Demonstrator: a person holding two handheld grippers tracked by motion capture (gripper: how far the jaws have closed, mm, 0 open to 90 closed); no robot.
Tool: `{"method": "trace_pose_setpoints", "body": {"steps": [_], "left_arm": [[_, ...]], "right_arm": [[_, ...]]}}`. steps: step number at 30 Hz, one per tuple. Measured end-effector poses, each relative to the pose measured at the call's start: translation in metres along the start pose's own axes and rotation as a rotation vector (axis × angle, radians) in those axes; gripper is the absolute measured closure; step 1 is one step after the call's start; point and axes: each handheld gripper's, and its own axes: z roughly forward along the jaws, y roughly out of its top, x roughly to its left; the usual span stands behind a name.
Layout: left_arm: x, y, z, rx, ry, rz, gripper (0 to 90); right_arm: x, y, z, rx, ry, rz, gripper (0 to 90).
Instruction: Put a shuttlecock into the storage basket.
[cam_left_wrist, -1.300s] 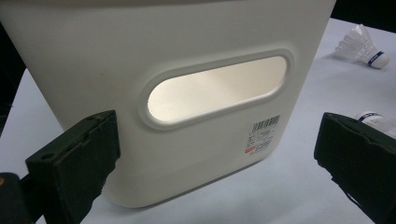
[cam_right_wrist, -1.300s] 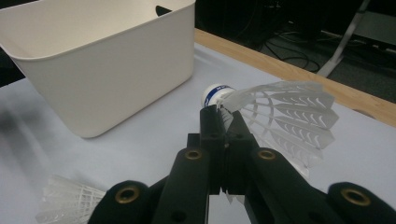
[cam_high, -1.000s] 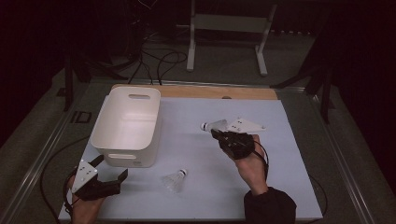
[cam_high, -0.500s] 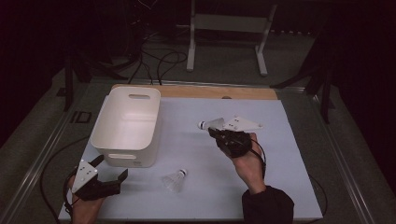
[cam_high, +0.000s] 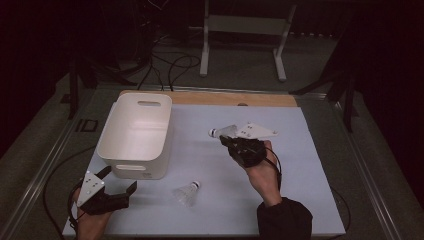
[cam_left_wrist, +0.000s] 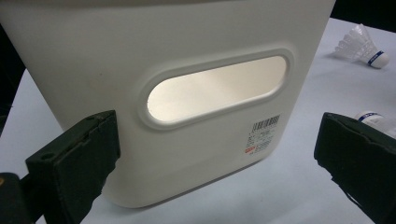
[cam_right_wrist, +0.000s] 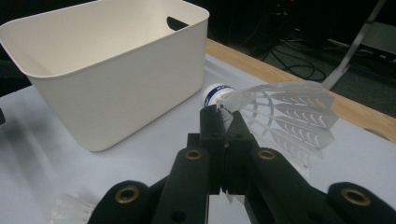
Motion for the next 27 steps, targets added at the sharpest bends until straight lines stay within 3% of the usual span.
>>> {"method": "trace_pose_setpoints", "body": {"steps": [27], "left_arm": [[0.0,0.0,0.0,-0.001,0.0,-0.002,1.1]], "right_arm": [[0.004,0.011,0.009,-0.017,0.01,-0.004,89.1]]}}
